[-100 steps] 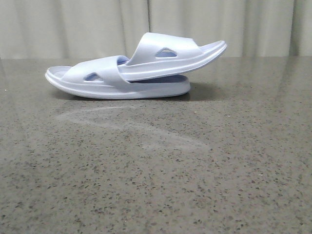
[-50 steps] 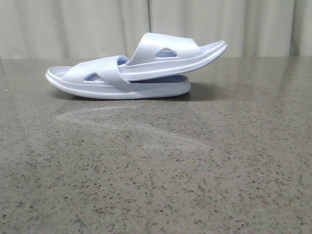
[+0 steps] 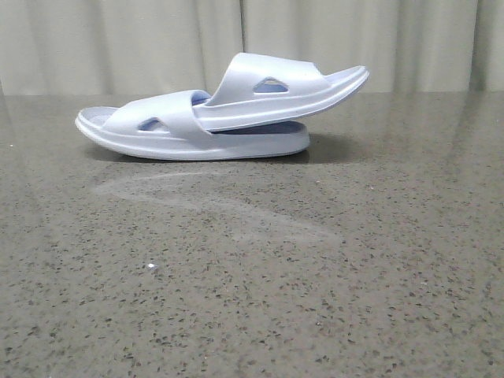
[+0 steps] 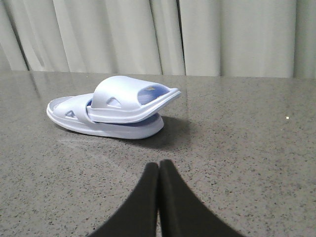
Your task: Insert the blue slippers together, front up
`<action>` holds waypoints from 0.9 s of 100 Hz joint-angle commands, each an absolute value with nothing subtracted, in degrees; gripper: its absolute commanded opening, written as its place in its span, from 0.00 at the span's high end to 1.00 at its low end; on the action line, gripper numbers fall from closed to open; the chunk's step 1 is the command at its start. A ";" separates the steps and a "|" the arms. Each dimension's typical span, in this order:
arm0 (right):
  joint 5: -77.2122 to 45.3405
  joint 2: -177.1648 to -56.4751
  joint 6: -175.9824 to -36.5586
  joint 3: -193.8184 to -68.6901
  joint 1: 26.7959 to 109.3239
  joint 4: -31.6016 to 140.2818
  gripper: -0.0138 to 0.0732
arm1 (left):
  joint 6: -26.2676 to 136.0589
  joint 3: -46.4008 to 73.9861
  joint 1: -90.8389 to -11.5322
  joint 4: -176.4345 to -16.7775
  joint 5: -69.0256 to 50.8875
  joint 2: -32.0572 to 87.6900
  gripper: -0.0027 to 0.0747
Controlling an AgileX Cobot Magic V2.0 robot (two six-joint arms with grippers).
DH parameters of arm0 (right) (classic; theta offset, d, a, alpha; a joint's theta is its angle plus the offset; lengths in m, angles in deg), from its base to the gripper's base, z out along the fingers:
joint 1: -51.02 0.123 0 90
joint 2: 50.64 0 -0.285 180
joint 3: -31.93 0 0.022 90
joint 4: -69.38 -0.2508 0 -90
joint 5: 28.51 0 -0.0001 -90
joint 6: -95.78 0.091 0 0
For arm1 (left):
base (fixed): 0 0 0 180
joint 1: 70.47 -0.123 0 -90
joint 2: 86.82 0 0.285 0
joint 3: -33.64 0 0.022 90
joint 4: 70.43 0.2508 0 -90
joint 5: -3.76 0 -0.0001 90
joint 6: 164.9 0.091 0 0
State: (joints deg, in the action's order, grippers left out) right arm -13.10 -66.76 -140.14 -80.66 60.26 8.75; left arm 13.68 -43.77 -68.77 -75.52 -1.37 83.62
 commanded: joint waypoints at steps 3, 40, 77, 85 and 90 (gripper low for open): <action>-15.58 -67.20 -140.53 -82.14 60.45 7.68 0.93 | 12.04 -44.37 -70.29 -73.22 -1.43 87.51 0.95; -15.32 -67.20 -140.53 -82.14 60.45 7.68 0.93 | 12.14 -44.26 -70.68 -72.96 -2.39 87.36 0.95; -15.32 -67.20 -140.53 -82.14 60.45 7.68 0.93 | 12.14 -44.26 -70.68 -72.96 -2.39 87.36 0.95; -15.32 -67.20 -140.53 -82.14 60.45 7.68 0.93 | 12.14 -44.26 -70.68 -72.96 -2.39 87.36 0.95; -15.32 -67.20 -140.53 -82.14 60.45 7.68 0.93 | 12.14 -44.26 -70.68 -72.96 -2.39 87.36 0.95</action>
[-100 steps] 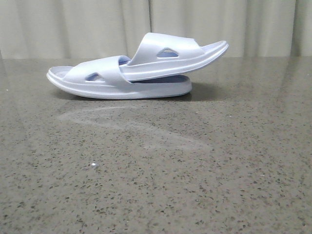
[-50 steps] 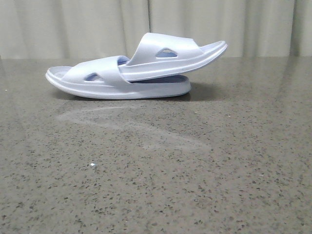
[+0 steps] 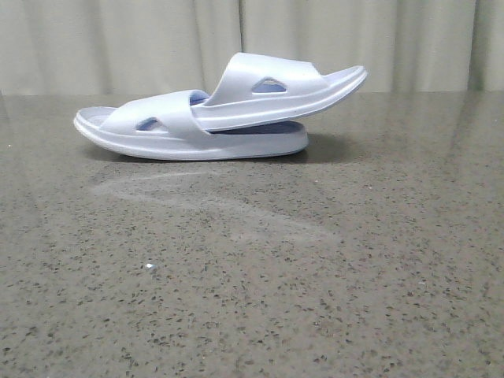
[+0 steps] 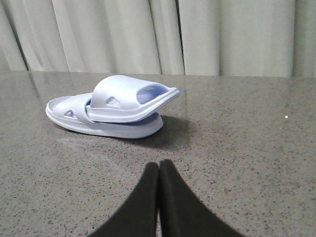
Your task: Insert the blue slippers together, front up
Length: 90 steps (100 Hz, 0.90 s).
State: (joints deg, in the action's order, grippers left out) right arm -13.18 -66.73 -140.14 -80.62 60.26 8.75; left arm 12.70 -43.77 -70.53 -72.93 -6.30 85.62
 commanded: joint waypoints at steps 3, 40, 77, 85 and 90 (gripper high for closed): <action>-15.32 -67.20 -140.53 -82.14 60.45 7.68 0.93 | 12.14 -44.26 -70.68 -72.96 -2.39 87.36 0.95; -20.40 -67.31 -140.42 -82.14 60.45 8.40 0.93 | 12.14 -44.26 -70.68 -72.96 -2.39 87.36 0.95; -26.69 -72.81 -85.53 -77.79 54.00 65.99 0.93 | 12.14 -44.26 -70.68 -72.96 -2.39 87.36 0.95; -28.51 -70.73 -85.53 -74.81 52.39 66.93 0.93 | 12.14 -44.26 -70.68 -72.96 -2.39 87.36 0.95; -27.65 -68.69 -85.53 -73.09 51.75 67.06 0.93 | 12.14 -44.26 -70.68 -72.96 -2.39 87.36 0.95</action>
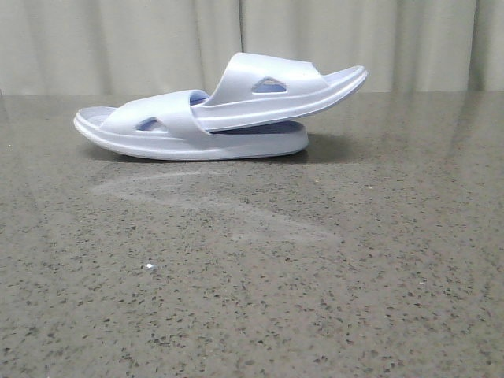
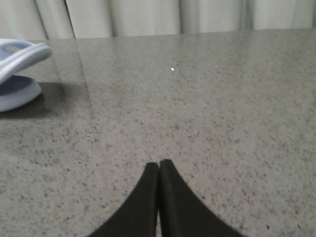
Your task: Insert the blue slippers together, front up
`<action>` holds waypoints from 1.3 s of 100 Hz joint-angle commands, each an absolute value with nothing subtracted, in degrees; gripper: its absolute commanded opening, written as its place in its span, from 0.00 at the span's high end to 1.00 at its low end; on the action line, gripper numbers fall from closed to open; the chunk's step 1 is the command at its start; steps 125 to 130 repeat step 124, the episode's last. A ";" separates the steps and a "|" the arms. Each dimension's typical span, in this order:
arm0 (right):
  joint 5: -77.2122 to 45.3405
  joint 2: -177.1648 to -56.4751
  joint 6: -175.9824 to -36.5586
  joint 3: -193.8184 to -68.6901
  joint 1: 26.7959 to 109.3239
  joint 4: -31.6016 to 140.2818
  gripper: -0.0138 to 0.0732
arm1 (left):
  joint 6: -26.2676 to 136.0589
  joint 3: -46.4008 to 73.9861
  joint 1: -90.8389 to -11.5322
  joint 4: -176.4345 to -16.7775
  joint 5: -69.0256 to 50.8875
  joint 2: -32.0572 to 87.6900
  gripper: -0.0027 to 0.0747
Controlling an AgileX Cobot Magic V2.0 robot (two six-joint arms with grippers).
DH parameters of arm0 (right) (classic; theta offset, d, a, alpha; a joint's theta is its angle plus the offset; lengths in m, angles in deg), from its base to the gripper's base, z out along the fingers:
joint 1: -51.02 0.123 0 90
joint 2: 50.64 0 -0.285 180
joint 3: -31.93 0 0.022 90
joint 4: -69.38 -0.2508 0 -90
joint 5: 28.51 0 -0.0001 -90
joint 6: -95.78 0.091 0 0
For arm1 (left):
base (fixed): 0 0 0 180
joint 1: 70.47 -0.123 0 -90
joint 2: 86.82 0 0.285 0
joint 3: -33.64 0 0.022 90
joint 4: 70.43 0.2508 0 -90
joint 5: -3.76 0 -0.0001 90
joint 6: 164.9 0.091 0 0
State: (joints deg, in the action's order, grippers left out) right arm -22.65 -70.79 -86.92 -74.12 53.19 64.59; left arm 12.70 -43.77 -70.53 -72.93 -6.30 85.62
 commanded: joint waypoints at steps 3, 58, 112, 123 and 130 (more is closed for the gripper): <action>-27.19 -67.11 -85.53 -71.95 51.44 67.06 0.93 | 12.14 -44.26 -70.68 -72.96 -2.39 87.36 0.95; -15.63 -56.65 -85.53 -69.04 49.82 70.26 0.93 | 12.14 -44.26 -70.68 -72.96 -2.39 87.36 0.95; -16.45 -56.65 -85.53 -69.04 49.82 70.15 0.93 | 12.14 -44.26 -70.68 -72.96 -2.39 87.36 0.95; -16.45 -56.65 -85.53 -69.04 49.82 70.15 0.93 | 12.14 -44.26 -70.68 -72.96 -2.39 87.36 0.95; -16.45 -56.65 -85.53 -69.04 49.82 70.15 0.93 | 12.14 -44.26 -70.68 -72.96 -2.39 87.36 0.95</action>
